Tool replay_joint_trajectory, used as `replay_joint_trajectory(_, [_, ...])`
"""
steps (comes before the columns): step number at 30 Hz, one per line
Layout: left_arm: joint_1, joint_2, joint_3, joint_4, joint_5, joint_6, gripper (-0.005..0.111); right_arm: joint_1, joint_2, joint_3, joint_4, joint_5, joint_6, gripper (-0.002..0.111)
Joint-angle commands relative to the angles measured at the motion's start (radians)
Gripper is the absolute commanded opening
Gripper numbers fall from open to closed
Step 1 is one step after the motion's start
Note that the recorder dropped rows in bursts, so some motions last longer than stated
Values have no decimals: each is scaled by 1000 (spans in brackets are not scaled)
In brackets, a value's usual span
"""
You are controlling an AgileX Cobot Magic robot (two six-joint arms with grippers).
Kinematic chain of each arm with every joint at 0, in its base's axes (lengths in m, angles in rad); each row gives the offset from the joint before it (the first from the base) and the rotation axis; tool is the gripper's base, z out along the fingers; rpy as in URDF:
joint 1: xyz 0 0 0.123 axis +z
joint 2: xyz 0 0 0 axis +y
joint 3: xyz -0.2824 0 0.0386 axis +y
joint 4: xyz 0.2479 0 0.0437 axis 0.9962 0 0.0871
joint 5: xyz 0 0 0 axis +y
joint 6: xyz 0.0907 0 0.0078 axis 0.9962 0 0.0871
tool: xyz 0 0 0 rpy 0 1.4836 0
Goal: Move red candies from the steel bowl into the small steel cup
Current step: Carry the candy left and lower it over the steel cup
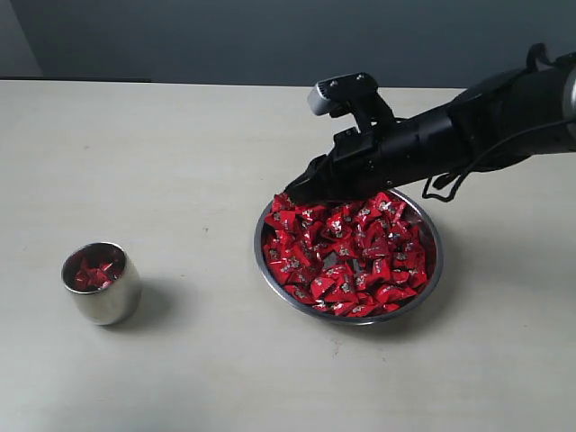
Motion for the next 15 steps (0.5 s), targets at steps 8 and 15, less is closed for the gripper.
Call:
replay_joint_trajectory(8, [1, -4, 4, 1, -5, -1, 0, 107, 87, -137, 129, 96, -188, -1])
replay_joint_trajectory(15, [1, -4, 4, 1, -5, -1, 0, 196, 189, -291, 111, 162, -191, -1])
